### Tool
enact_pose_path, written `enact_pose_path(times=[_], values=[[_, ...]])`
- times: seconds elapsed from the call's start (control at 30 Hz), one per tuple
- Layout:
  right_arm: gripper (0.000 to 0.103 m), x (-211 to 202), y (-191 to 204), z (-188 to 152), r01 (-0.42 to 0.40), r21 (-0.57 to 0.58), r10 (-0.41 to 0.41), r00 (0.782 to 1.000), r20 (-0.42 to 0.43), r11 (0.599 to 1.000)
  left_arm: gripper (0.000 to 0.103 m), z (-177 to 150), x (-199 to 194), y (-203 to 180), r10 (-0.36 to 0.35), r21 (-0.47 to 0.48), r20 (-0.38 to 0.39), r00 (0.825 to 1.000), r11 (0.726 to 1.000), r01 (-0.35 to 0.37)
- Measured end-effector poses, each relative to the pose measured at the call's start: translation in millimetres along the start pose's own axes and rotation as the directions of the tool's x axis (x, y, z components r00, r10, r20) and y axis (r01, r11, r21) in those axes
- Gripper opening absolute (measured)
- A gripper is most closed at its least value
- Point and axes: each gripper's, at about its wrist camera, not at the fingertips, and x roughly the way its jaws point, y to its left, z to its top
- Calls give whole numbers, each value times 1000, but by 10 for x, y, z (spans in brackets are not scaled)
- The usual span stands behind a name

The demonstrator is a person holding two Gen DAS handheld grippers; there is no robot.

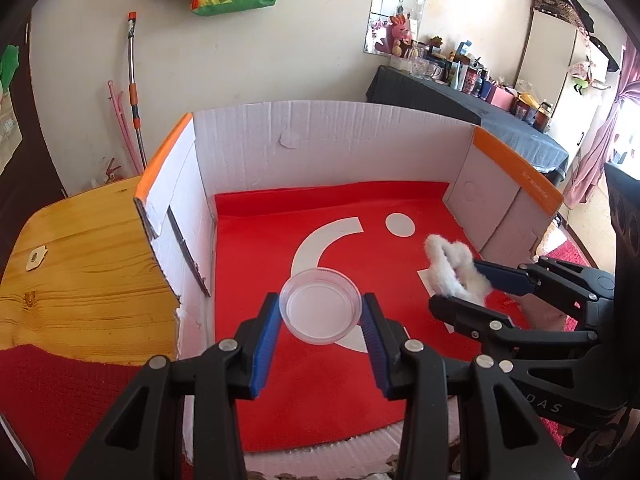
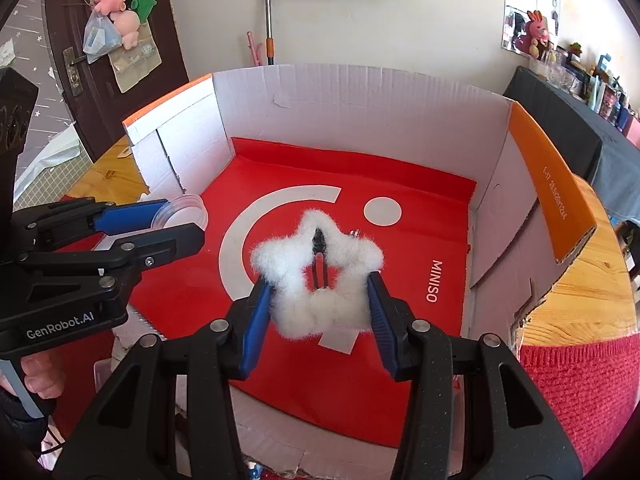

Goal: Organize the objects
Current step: 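Carry the clear lid and white star plush into the cardboard box with both tools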

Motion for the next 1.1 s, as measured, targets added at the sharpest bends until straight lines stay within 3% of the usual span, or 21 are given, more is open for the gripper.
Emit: enact_pose_path(times=[0.47,1.1], values=[[44,226,-31,102,22,-16,-22,1000,-21,1000,42,28,168,93,-8,-22,-38,999,1000,7],[44,268,-181,90,37,-36,-42,990,-134,999,42,-35,247,-36,-2,16,-85,996,1000,3]])
